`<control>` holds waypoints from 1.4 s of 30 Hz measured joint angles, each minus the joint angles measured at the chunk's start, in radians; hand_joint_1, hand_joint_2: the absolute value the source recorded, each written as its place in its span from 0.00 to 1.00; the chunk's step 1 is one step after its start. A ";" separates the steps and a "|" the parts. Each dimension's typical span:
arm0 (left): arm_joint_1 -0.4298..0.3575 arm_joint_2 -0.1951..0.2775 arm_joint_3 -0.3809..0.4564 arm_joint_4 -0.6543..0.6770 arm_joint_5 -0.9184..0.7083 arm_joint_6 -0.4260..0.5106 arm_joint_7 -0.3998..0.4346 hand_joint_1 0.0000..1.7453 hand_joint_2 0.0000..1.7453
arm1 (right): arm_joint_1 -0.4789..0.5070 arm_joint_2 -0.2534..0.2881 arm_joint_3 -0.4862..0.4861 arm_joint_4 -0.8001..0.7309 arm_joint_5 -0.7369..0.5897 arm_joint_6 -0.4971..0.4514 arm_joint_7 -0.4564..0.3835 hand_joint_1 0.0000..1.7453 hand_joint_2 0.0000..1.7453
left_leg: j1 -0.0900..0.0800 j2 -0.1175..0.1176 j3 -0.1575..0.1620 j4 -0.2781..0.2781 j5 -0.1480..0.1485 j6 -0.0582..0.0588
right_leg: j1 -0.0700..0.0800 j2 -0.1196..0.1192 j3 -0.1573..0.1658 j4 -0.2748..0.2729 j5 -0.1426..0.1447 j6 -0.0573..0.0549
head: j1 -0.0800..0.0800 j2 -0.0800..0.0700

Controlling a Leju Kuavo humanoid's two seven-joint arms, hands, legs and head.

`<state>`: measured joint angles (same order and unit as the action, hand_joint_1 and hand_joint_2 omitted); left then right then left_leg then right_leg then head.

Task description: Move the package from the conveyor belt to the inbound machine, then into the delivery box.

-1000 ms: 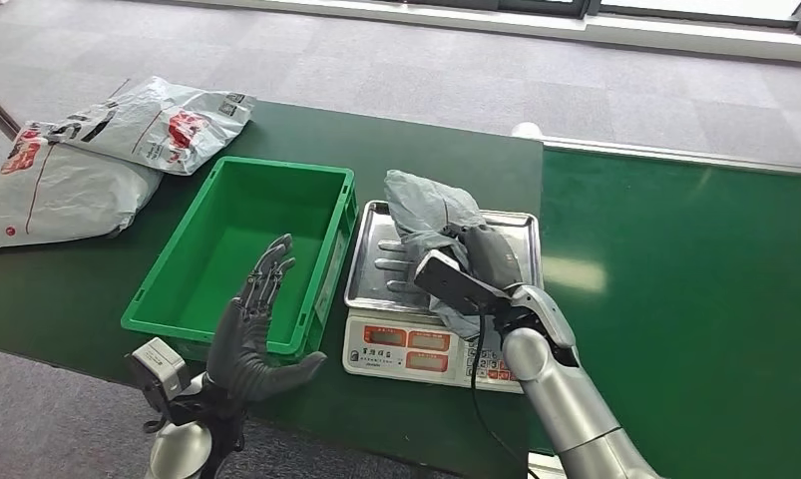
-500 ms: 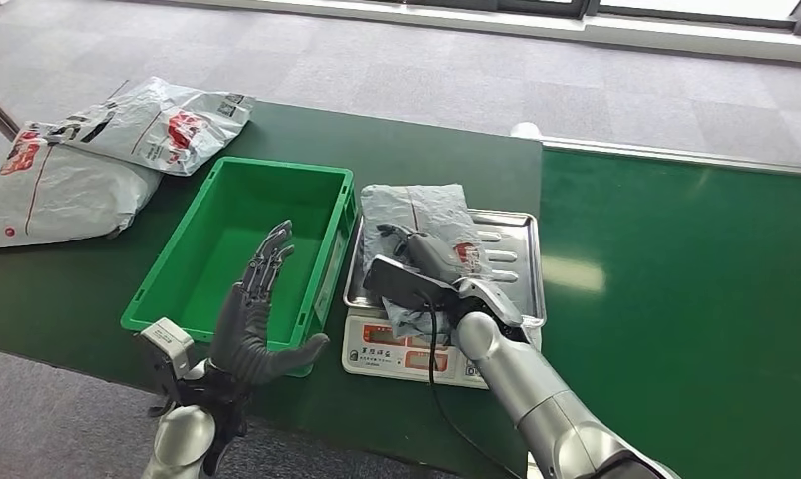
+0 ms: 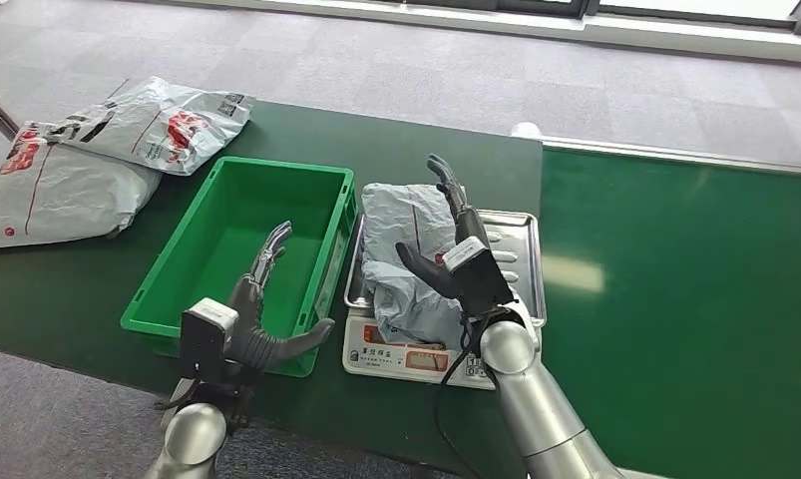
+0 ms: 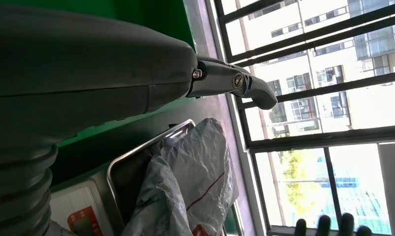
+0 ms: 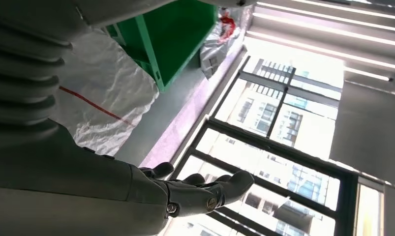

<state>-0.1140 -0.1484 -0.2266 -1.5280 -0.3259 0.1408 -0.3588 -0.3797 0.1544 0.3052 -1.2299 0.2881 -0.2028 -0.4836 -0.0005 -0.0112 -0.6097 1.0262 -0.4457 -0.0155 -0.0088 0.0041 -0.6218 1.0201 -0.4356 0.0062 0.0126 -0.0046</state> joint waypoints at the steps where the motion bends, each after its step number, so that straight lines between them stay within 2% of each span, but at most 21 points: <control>1: -0.018 -0.002 -0.005 0.012 -0.020 0.017 0.012 0.00 1.00 | 0.007 -0.005 -0.011 -0.026 -0.021 -0.008 0.004 0.00 1.00 | 0.000 0.000 0.000 0.000 0.000 0.000 | 0.000 0.000 0.000 0.000 0.000 0.000 | 0.000 0.000; 5: -0.097 -0.013 -0.028 0.064 -0.107 0.094 0.070 0.00 1.00 | 0.068 -0.039 -0.077 -0.137 -0.066 -0.095 -0.025 0.00 1.00 | 0.000 -0.001 0.000 0.001 0.000 0.000 | 0.000 -0.001 0.001 0.000 0.000 0.001 | 0.000 0.000; 10: -0.197 -0.031 -0.077 0.147 -0.280 0.147 0.203 0.00 1.00 | 0.230 -0.056 -0.202 -0.295 -0.203 -0.366 -0.169 0.00 1.00 | -0.001 -0.003 -0.001 0.002 -0.001 0.002 | -0.001 -0.002 0.001 -0.001 0.000 0.001 | 0.000 0.000; 12: -0.261 -0.048 -0.103 0.221 -0.339 0.158 0.251 0.00 1.00 | 0.302 -0.056 -0.258 -0.357 -0.246 -0.429 -0.192 0.00 1.00 | -0.001 -0.002 -0.001 0.001 -0.002 0.003 | -0.001 -0.002 0.001 -0.001 0.000 0.001 | 0.000 0.000; 15: -0.350 -0.080 -0.135 0.338 -0.390 0.165 0.284 0.00 1.00 | 0.386 -0.056 -0.314 -0.423 -0.268 -0.455 -0.202 0.00 1.00 | -0.002 0.001 -0.001 0.001 -0.003 0.004 | -0.002 0.000 0.000 -0.001 0.000 0.002 | 0.000 0.000; 18: -0.402 -0.111 -0.161 0.424 -0.455 0.144 0.322 0.00 1.00 | 0.421 -0.055 -0.326 -0.451 -0.252 -0.462 -0.211 0.00 1.00 | -0.002 0.001 -0.001 0.001 -0.003 0.004 | -0.002 0.000 0.000 -0.001 0.000 0.002 | 0.000 0.000; 23: -0.485 -0.170 -0.210 0.581 -0.559 0.098 0.404 0.00 1.00 | 0.436 -0.052 -0.327 -0.478 -0.192 -0.465 -0.202 0.00 1.00 | -0.002 0.001 -0.001 0.002 -0.003 0.004 | -0.002 0.000 0.000 -0.001 0.000 0.002 | 0.000 0.000; 26: -0.536 -0.196 -0.254 0.680 -0.539 0.073 0.447 0.00 1.00 | 0.434 -0.047 -0.327 -0.486 -0.164 -0.455 -0.182 0.00 1.00 | -0.002 0.001 -0.001 0.002 -0.003 0.004 | -0.002 0.000 0.001 -0.001 0.000 0.002 | 0.000 0.000; 27: -0.549 -0.202 -0.276 0.710 -0.518 0.069 0.460 0.03 1.00 | 0.433 -0.044 -0.327 -0.487 -0.157 -0.449 -0.177 0.00 1.00 | -0.002 0.001 -0.001 0.002 -0.003 0.004 | -0.002 0.000 0.001 -0.001 0.000 0.002 | 0.000 0.000; 30: -0.573 -0.214 -0.344 0.777 -0.468 0.063 0.484 0.78 1.00 | 0.431 -0.037 -0.327 -0.492 -0.145 -0.437 -0.169 0.00 1.00 | -0.002 0.001 -0.001 0.002 -0.002 0.004 | -0.002 0.000 0.001 -0.001 0.000 0.002 | 0.000 0.000; 31: -0.581 -0.216 -0.364 0.796 -0.456 0.055 0.492 1.00 1.00 | 0.431 -0.036 -0.327 -0.494 -0.142 -0.431 -0.167 0.00 1.00 | -0.002 0.001 -0.001 0.002 -0.003 0.004 | -0.002 0.000 0.001 -0.001 0.000 0.002 | 0.000 0.000; 35: -0.616 -0.221 -0.469 0.869 -0.385 0.006 0.532 1.00 1.00 | 0.421 -0.025 -0.327 -0.498 -0.113 -0.394 -0.150 0.00 1.00 | -0.002 0.001 -0.001 0.001 -0.003 0.004 | -0.002 0.000 0.001 -0.001 0.000 0.003 | 0.000 0.000; 42: -0.662 -0.222 -0.616 0.938 -0.285 0.009 0.549 1.00 1.00 | 0.409 -0.008 -0.329 -0.499 -0.088 -0.370 -0.137 0.00 1.00 | -0.002 0.001 0.000 0.001 -0.003 0.004 | -0.002 -0.001 0.003 -0.001 0.000 0.003 | 0.000 0.000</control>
<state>-0.7756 -0.3700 -0.8428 -0.5903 -0.6105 0.1502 0.1901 0.0292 0.1459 -0.0238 -1.7287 0.2003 -0.5731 -0.6210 -0.0024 -0.0106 -0.6096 1.0276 -0.4484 -0.0112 -0.0107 0.0032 -0.6190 1.0193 -0.4357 0.0091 0.0127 -0.0046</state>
